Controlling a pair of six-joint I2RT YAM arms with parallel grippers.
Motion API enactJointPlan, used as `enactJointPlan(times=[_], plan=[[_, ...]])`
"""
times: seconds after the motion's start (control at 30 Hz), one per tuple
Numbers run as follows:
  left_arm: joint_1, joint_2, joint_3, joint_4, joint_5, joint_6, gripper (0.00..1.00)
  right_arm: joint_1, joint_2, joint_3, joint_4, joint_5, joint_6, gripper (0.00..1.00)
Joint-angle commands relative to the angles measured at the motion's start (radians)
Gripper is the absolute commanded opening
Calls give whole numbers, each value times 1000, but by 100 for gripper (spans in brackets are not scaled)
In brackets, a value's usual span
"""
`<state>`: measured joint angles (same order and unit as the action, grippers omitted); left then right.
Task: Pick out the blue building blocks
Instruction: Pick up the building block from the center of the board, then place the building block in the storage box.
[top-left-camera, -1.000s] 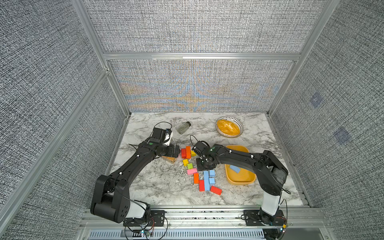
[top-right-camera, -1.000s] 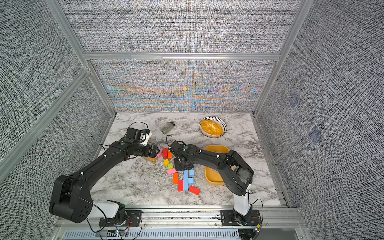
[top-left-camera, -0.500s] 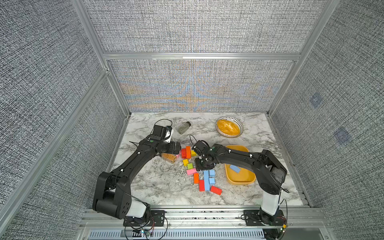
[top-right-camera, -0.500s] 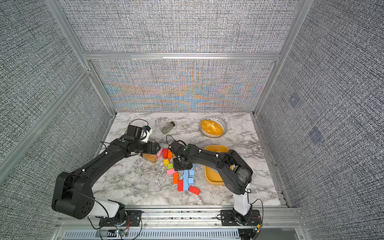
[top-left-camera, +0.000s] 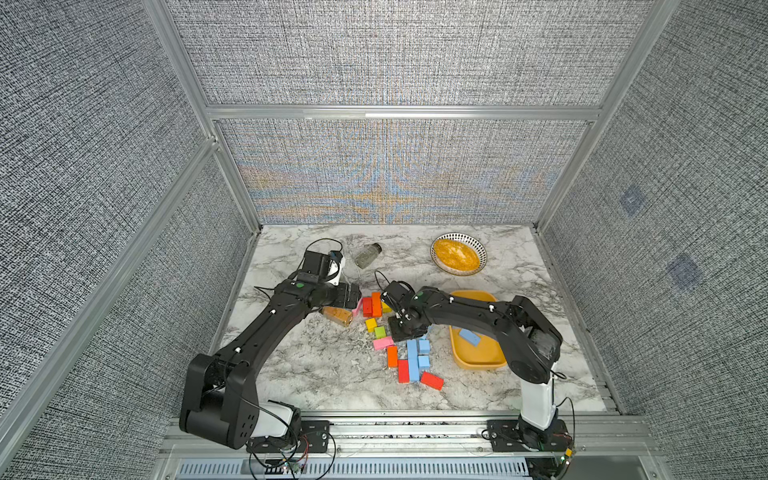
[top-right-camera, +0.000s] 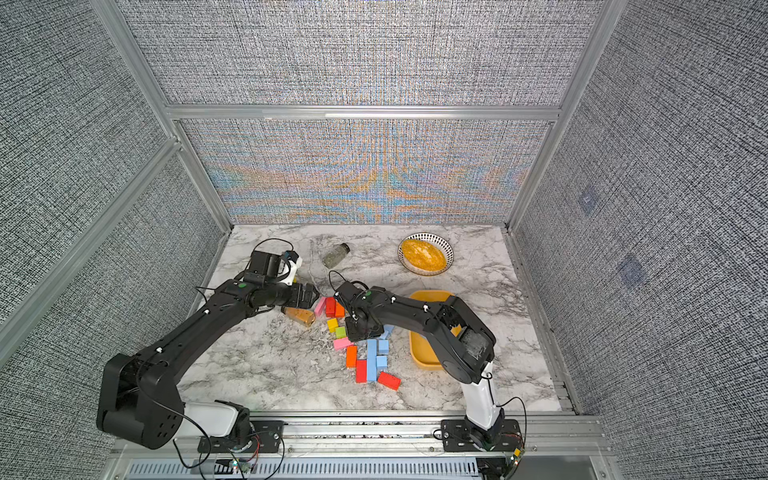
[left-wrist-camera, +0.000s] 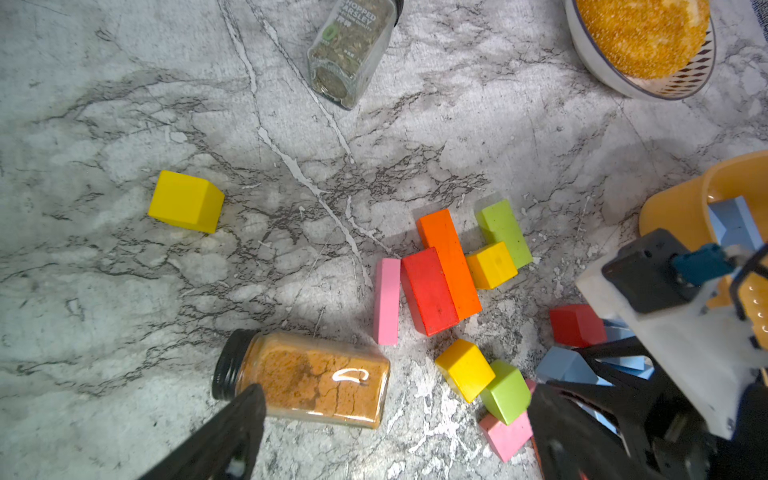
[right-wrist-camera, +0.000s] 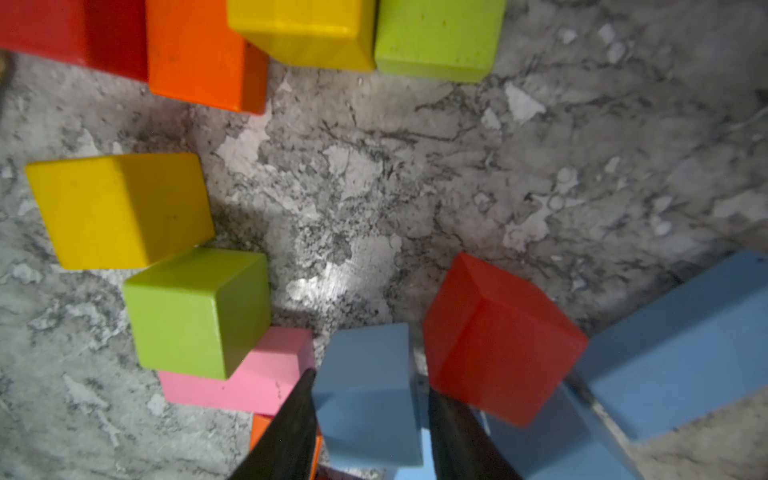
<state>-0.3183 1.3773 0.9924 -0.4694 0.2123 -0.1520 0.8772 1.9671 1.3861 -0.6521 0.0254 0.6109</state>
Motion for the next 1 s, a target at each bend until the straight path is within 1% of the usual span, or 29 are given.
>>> enactJointPlan(times=[0.0,0.13,0.27,0.37,0.63,0.67,0.8,0.9,0.97], plan=[[1,-23,-13,25,10,13,100,0,0,15,-18,29,-16,36],[1,-44,-17,19,45,59,100,-1,-27,-3,5,28,-5,28],[1,-80,-44,29,71,72,100,-1,-52,-13,3,28,10,24],[1,-98,-68,38,90,88,100,-1,-96,-20,12,43,36,23],[1,-101,-94,64,254,121,100,-7,-254,-55,58,84,124,22],[1,-102,-99,61,254,124,100,-14,-271,-60,58,87,135,22],[1,-110,-119,83,292,126,100,-51,-327,-70,44,70,139,22],[1,-111,-114,85,329,137,100,-102,-364,-86,20,52,115,22],[0,-103,-107,89,391,140,100,-139,-390,-100,-3,50,100,22]])
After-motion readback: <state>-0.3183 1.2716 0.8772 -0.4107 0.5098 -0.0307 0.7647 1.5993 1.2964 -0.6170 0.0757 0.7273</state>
